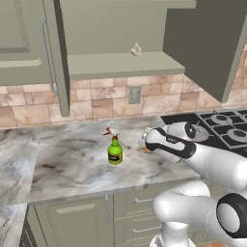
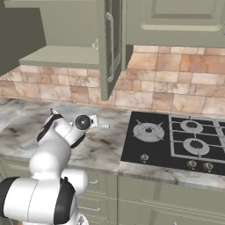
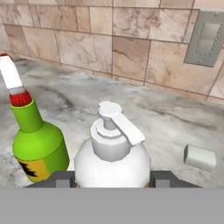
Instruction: Pick the soap dispenser and spray from the cabinet and place them on the counter.
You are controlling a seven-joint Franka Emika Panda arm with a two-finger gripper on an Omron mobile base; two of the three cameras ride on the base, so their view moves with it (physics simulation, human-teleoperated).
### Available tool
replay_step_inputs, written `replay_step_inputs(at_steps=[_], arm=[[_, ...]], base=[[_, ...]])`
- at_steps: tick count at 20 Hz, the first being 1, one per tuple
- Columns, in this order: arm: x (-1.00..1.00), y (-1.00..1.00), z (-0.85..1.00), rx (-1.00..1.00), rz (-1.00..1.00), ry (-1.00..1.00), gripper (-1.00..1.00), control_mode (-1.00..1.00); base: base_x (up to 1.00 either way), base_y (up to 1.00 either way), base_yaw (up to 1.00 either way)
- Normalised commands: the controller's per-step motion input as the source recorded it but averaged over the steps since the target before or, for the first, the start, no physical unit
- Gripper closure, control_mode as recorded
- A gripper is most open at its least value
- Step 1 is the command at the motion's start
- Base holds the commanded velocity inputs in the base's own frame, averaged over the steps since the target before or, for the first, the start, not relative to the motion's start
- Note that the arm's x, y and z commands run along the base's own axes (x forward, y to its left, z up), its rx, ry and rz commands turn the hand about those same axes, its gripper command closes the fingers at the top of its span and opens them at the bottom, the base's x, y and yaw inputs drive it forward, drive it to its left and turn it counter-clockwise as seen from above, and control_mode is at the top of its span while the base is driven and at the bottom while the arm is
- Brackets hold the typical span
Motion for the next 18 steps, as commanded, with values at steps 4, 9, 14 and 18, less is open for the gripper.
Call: replay_step_inputs(at_steps=[4,9,14,18], arm=[[0.0,0.0,-0.06,0.0,0.0,-0.05,1.0,-1.0],[0.0,0.0,0.0,0.0,0.0,0.0,1.0,-1.0],[0.0,0.0,0.0,0.0,0.0,0.0,-1.0,-1.0],[-0.01,-0.01,0.0,0.0,0.0,0.0,-1.0,-1.0]], base=[[0.0,0.0,0.0],[0.0,0.0,0.0],[0.0,0.0,0.0],[0.0,0.0,0.0]])
